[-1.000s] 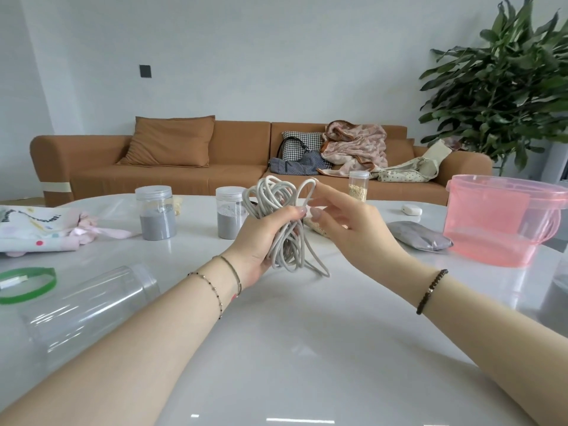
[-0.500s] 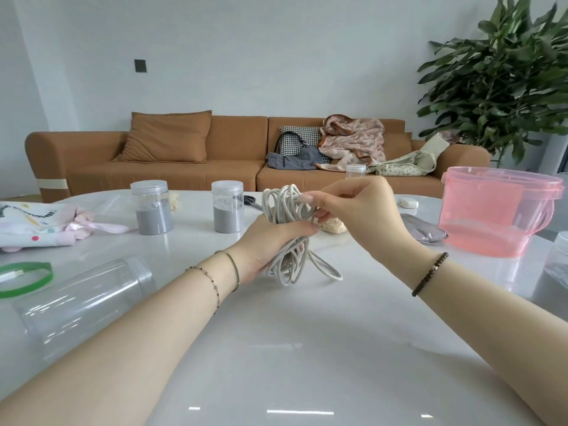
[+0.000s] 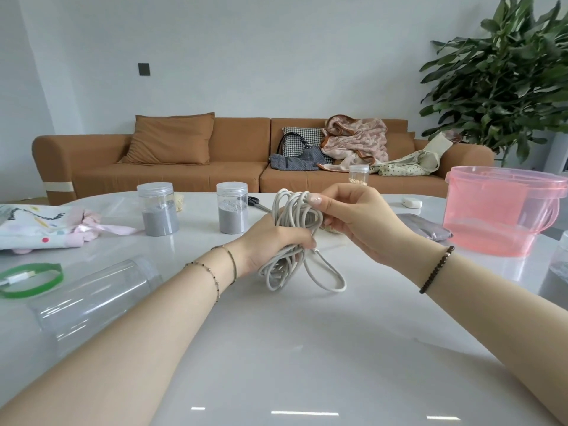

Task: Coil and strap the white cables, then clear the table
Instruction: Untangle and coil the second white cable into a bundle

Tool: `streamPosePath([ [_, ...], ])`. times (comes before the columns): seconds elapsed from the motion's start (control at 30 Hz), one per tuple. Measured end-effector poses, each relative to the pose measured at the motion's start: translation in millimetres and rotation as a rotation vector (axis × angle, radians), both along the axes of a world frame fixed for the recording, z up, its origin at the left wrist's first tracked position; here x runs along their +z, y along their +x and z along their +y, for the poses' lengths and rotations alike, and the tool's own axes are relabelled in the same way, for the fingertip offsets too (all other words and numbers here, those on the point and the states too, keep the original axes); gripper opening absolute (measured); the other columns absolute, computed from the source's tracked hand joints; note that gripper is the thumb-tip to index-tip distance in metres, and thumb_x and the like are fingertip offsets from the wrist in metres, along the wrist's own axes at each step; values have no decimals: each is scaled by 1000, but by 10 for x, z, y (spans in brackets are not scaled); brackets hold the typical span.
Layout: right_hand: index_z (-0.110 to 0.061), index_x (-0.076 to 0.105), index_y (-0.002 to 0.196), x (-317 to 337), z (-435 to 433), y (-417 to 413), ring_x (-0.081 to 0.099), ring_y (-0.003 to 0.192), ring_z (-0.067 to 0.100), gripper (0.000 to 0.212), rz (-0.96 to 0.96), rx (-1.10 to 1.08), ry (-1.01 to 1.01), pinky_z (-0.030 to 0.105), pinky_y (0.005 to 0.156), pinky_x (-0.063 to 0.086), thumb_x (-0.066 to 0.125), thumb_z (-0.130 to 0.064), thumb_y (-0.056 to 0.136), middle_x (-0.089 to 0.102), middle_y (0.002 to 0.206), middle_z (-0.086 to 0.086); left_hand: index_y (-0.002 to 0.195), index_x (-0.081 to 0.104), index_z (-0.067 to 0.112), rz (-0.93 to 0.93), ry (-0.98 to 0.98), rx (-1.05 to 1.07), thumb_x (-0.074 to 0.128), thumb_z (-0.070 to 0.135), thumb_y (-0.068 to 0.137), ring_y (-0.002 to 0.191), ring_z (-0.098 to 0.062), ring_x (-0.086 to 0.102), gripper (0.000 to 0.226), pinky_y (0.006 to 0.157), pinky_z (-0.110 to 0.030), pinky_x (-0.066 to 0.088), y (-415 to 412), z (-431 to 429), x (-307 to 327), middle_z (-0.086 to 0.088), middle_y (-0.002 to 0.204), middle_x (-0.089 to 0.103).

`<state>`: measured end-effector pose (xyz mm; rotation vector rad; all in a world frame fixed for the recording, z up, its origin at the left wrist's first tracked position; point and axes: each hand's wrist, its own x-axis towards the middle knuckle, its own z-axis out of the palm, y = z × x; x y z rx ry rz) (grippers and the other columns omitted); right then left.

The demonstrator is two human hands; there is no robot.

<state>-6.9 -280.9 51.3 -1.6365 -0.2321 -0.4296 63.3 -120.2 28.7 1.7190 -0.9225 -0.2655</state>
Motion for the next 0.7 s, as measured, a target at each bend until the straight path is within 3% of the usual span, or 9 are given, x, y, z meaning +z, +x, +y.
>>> streamPosePath([
  [0.1,-7,63,73,-40,12,14,49,59,14,25,3,78,40,21,60,45,77,-26,70,54,73,12,75,55,11,-48,30,-84,66,15,69,60,-11,52,14,57,-18,44,-9,54,35,2,62,54],
  [0.27,-6,60,76,-60,35,27,54,60,15,24,-4,19,94,21,61,50,78,-22,70,60,68,7,83,59,4,-32,37,-144,69,14,70,65,-17,57,19,61,-23,48,-27,8,7,-5,68,60],
  [0.37,-6,56,81,-104,57,67,58,63,16,31,26,-36,164,23,63,53,79,-25,71,60,71,7,76,63,4,56,5,-75,69,16,74,56,-14,58,13,55,-21,47,-32,-15,-31,-7,65,63],
  [0.43,-5,55,90,-150,76,91,61,63,17,31,54,-73,176,25,63,55,74,-28,84,63,73,9,77,65,6,94,-66,2,69,14,75,57,-15,60,9,57,-23,48,-27,-42,-42,-8,68,65],
  [0.57,-2,55,99,-240,150,74,63,72,24,33,164,-106,-79,40,75,60,53,-35,101,64,86,13,77,66,12,218,-333,136,69,18,75,57,-21,60,7,60,-30,51,3,-56,5,-9,66,63],
  [0.63,-4,57,97,-269,215,28,63,66,24,37,169,-75,-254,35,67,58,48,-40,102,66,81,11,81,68,13,245,-406,218,71,22,72,59,-26,59,13,63,-36,52,26,-11,41,-12,68,64],
  [0.7,-8,59,95,-276,262,-6,54,52,17,37,138,-76,-417,25,53,45,47,-42,103,63,63,3,85,71,13,284,-473,268,72,20,75,62,-25,60,12,64,-37,54,50,28,61,-13,74,65],
])
